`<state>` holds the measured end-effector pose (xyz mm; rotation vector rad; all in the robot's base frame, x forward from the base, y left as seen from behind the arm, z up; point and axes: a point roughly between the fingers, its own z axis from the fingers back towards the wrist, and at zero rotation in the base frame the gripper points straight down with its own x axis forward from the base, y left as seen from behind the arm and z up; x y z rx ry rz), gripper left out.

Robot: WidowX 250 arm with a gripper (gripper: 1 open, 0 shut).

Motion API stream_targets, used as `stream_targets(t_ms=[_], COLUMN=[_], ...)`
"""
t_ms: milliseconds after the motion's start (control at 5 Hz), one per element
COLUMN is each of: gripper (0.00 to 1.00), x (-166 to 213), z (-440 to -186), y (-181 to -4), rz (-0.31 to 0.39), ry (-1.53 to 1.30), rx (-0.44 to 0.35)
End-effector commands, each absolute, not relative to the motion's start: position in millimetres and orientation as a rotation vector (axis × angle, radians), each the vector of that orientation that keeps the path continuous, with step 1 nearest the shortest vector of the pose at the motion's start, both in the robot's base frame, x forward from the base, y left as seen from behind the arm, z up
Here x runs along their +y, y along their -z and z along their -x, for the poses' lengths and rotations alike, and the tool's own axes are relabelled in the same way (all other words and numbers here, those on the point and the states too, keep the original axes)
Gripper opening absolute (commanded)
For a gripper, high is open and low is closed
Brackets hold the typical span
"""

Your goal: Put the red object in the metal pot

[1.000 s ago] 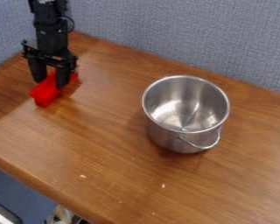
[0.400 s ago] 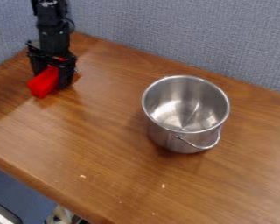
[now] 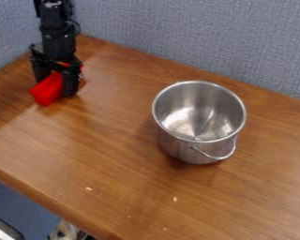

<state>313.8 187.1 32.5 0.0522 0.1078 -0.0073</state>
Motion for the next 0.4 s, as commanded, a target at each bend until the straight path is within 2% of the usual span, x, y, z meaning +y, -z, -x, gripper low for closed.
stream_targets(t_ms=[0,200], gripper=[1.00,0.00], x=[193.6,196.2], z=[-320.8,-326.5], y=[-58.8,-61.3], rz=[-0.087,-0.092], ry=[0.006,0.021], rx=[0.037,0.035])
